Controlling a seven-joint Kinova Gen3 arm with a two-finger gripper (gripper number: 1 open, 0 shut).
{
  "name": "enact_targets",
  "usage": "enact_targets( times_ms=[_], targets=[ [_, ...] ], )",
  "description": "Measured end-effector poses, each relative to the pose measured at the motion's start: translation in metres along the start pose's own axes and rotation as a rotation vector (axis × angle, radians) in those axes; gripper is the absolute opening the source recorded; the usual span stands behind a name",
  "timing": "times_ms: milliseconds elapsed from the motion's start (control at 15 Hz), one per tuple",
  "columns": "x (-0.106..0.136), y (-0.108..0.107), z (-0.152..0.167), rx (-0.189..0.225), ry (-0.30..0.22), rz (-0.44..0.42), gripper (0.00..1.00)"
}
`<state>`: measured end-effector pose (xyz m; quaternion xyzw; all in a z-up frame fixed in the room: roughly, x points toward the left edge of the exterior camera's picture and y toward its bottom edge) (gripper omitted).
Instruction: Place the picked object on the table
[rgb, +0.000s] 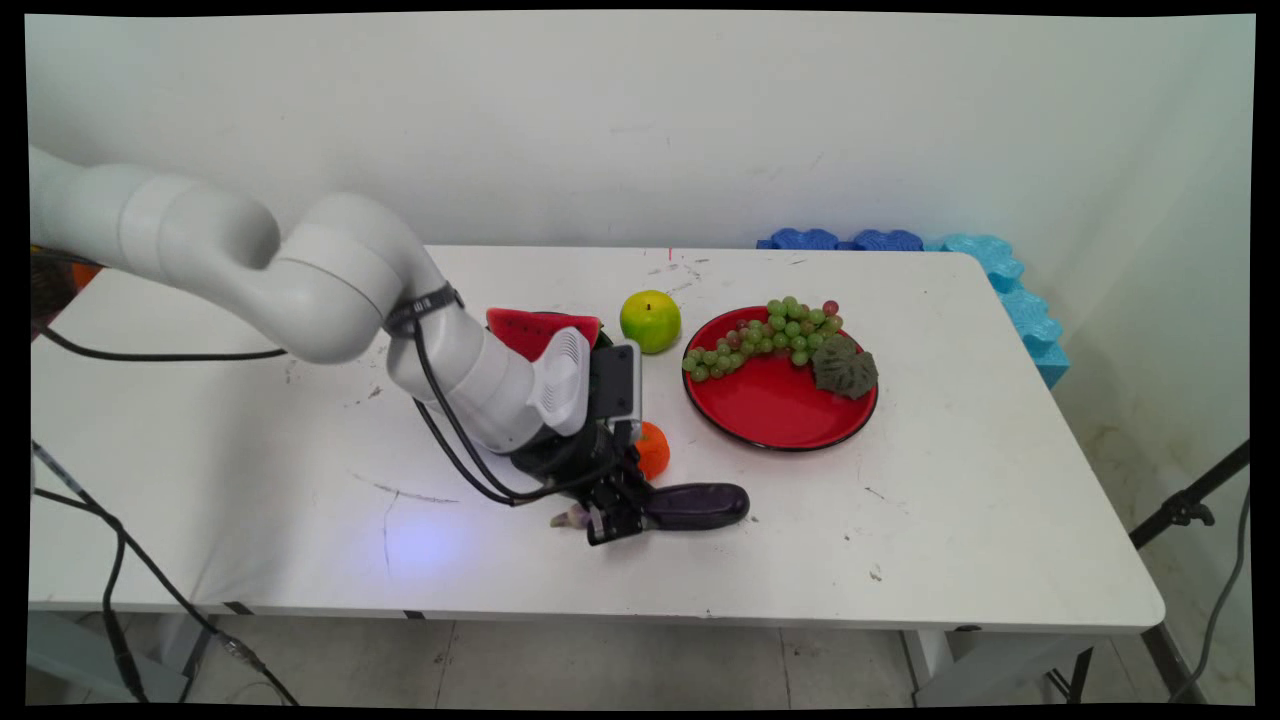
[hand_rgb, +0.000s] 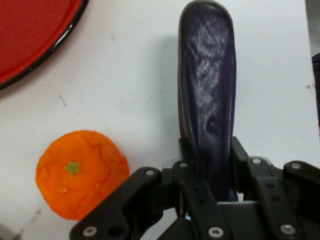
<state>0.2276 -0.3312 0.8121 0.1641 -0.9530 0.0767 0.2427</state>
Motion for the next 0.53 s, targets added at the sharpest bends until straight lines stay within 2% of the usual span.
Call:
enact_targets(
  times_ms=[133, 200, 533],
  targets=[
    [-0.0013, 0.0003, 0.0069, 0.003, 0.001, -0.001, 0.0],
    [-0.0014, 0.0002, 0.0093, 0.006, 0.004, -0.002, 1.0],
    [0.0045, -0.0016, 0.006, 0.005, 0.026, -0.009, 1.0]
  ],
)
